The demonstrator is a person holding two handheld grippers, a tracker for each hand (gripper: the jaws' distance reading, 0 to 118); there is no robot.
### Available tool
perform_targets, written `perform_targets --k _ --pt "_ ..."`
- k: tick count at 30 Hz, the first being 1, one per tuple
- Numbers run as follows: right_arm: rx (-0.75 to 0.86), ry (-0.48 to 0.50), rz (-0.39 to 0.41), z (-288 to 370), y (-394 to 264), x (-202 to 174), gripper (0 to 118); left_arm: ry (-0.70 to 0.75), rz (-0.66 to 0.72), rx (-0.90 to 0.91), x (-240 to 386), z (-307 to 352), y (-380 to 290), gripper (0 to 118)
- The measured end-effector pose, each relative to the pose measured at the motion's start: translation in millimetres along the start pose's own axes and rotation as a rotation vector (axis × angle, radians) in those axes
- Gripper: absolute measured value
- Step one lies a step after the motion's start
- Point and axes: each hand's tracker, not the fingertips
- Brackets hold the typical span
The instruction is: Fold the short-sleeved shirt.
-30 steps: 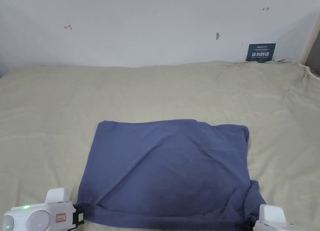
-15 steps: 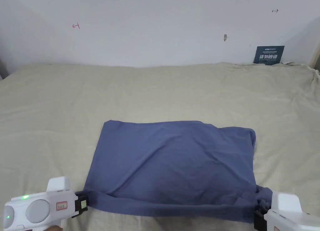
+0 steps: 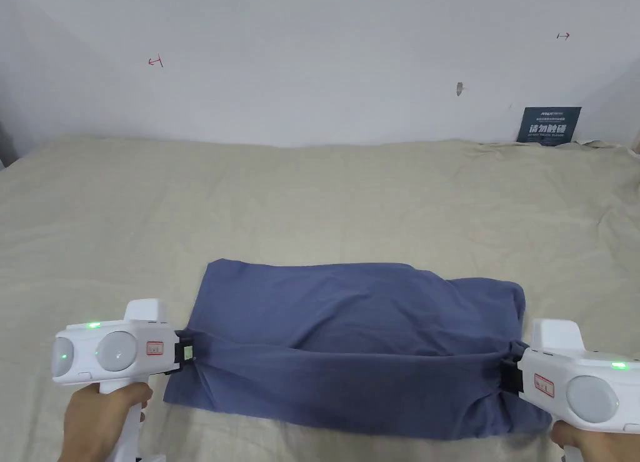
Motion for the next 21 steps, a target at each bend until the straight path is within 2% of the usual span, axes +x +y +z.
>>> perform_targets --k 11,17,19,20,21 --pt "-0.186 -0.051 0.010 -94 8 2 5 0.089 -0.101 -0.147 20 -92 7 6" --pt "-0.203 -0.056 -0.009 -93 2 0 7 0.098 -0.093 -0.157 21 -92 4 7" --pt "-0.194 -0.055 -0.012 -86 3 -2 13 0.092 -0.094 -0.160 19 -89 6 19" --pt "-0.186 -0.053 -0.015 -83 3 -3 23 0.082 -0.088 -0.155 19 -86 6 28" --pt "-0.175 -0.059 -0.019 -82 4 2 40 0.083 -0.087 -0.151 19 -83 7 49"
